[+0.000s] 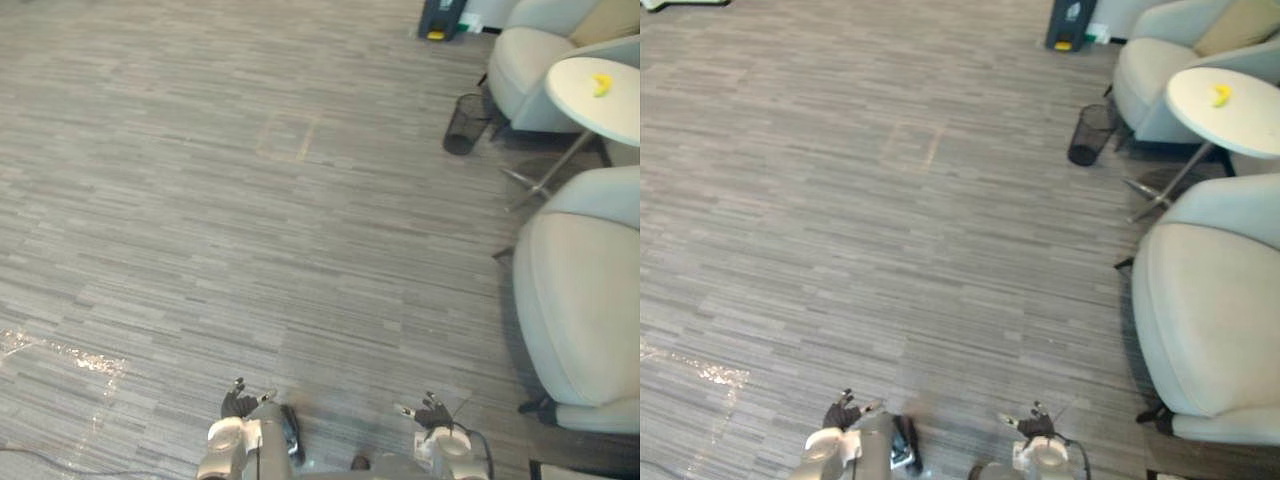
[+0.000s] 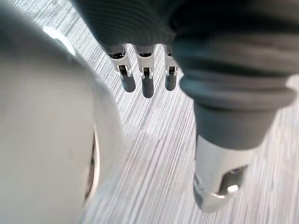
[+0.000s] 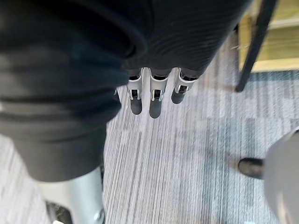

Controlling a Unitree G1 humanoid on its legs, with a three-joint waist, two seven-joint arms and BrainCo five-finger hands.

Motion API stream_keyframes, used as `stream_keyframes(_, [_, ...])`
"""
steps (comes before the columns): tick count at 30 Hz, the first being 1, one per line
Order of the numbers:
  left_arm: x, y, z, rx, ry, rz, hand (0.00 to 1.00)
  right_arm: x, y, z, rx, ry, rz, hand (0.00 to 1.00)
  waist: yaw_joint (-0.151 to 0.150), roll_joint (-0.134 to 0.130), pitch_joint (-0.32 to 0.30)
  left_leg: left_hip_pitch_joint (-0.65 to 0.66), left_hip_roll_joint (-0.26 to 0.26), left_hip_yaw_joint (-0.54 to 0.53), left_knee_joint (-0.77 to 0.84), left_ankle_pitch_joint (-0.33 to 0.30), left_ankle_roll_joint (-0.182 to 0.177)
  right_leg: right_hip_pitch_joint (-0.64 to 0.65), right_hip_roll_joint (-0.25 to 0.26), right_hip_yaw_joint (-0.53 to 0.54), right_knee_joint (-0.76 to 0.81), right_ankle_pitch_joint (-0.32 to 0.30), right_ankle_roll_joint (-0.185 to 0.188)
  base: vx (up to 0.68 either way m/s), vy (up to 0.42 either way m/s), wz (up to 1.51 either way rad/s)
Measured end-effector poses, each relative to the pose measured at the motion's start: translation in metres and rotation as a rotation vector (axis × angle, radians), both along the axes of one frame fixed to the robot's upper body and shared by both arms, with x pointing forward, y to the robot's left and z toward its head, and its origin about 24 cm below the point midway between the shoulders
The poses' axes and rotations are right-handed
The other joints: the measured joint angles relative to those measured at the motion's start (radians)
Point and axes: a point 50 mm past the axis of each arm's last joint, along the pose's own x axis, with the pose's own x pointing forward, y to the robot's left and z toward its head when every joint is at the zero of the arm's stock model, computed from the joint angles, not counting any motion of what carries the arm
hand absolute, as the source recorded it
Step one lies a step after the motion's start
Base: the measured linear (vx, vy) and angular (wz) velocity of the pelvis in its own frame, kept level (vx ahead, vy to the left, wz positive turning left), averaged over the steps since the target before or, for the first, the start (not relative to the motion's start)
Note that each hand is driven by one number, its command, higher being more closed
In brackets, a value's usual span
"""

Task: Organize the slippers on the shoe rack

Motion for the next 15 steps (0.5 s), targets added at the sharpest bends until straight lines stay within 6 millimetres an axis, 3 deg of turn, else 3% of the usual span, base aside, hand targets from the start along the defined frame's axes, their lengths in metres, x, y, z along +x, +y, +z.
stream_keyframes(1, [0.001, 0.004, 0.001, 0.01, -0.002, 0.006, 0.0, 0.002, 0.006, 0.0, 0.017, -0.001, 0.002, 0.0, 0.002, -0.022, -0.007, -0.002, -0.023, 0.011, 0.02, -0.04, 0.019, -0.006, -0.031, 0.009, 0.023, 0.013, 0.033, 0.43, 0.18, 0.13])
stream_keyframes(2, [0.0, 0.005, 0.001, 0.012, -0.001, 0.006, 0.0, 0.003, 0.007, 0.0, 0.022, -0.005, -0.002, 0.0, 0.005, -0.024, -0.007, 0.0, -0.029, 0.012, 0.031, -0.059, 0.021, -0.012, -0.04, 0.018, 0.05, 0.021, 0.047, 0.66, 0.294, 0.2])
stream_keyframes(4, [-0.003, 0.006, -0.002, 0.01, 0.021, 0.01, 0.0, 0.002, 0.013, -0.001, 0.039, -0.003, -0.007, 0.0, 0.007, -0.03, -0.008, 0.052, -0.052, 0.011, 0.047, -0.116, 0.033, -0.072, -0.079, 0.048, 0.272, 0.053, 0.086, 0.55, 0.259, 0.16])
stream_keyframes(5, [-0.007, 0.005, -0.005, 0.007, 0.043, 0.007, 0.0, 0.0, 0.015, -0.002, 0.039, 0.004, 0.004, 0.0, 0.002, -0.028, -0.006, 0.127, -0.071, -0.005, 0.019, -0.152, 0.033, -0.152, -0.111, 0.077, 0.523, 0.108, 0.114, 0.41, 0.168, 0.27])
stream_keyframes(8, [-0.012, 0.002, -0.007, 0.001, 0.059, 0.003, 0.0, -0.001, 0.015, -0.001, 0.025, -0.005, 0.024, 0.0, -0.012, -0.02, -0.005, 0.309, -0.091, -0.04, -0.058, -0.205, 0.024, -0.327, -0.105, 0.09, 0.848, 0.06, 0.083, 0.54, 0.108, 0.31])
stream_keyframes(9, [-0.012, 0.002, -0.007, 0.001, 0.06, 0.003, 0.0, -0.001, 0.015, -0.001, 0.025, -0.006, 0.024, 0.0, -0.014, -0.017, -0.007, 0.329, -0.093, -0.045, -0.077, -0.207, 0.024, -0.354, -0.103, 0.083, 0.853, 0.053, 0.076, 0.52, 0.037, 0.36])
stream_keyframes(10, [-0.011, 0.002, -0.007, 0.0, 0.059, 0.003, 0.0, 0.003, 0.014, 0.002, 0.02, -0.028, 0.021, 0.0, -0.026, -0.023, -0.01, 0.409, -0.103, -0.077, -0.142, -0.227, 0.021, -0.456, -0.087, 0.044, 0.802, 0.032, 0.06, 0.35, -0.008, 0.36])
stream_keyframes(12, [-0.011, 0.001, -0.008, -0.003, 0.062, 0.001, 0.0, 0.006, 0.01, 0.004, 0.01, -0.043, 0.021, 0.0, -0.044, -0.022, -0.009, 0.461, -0.101, -0.101, -0.177, -0.232, 0.017, -0.51, -0.067, 0.015, 0.676, 0.025, 0.052, 0.4, -0.039, 0.54])
stream_keyframes(14, [-0.008, -0.003, -0.009, -0.014, 0.07, -0.005, 0.0, 0.004, 0.002, 0.004, 0.0, -0.036, -0.01, 0.0, -0.054, -0.023, -0.007, 0.531, -0.105, -0.14, -0.237, -0.247, -0.007, -0.559, -0.043, -0.017, 0.373, 0.1, 0.05, 0.52, -0.088, 0.65])
stream_keyframes(15, [-0.007, -0.004, -0.009, -0.016, 0.071, -0.009, 0.0, 0.001, 0.0, 0.002, -0.002, -0.023, -0.019, 0.0, -0.06, -0.029, -0.004, 0.57, -0.112, -0.163, -0.268, -0.254, -0.024, -0.565, -0.036, -0.016, 0.216, 0.182, 0.048, 0.59, -0.141, 0.76])
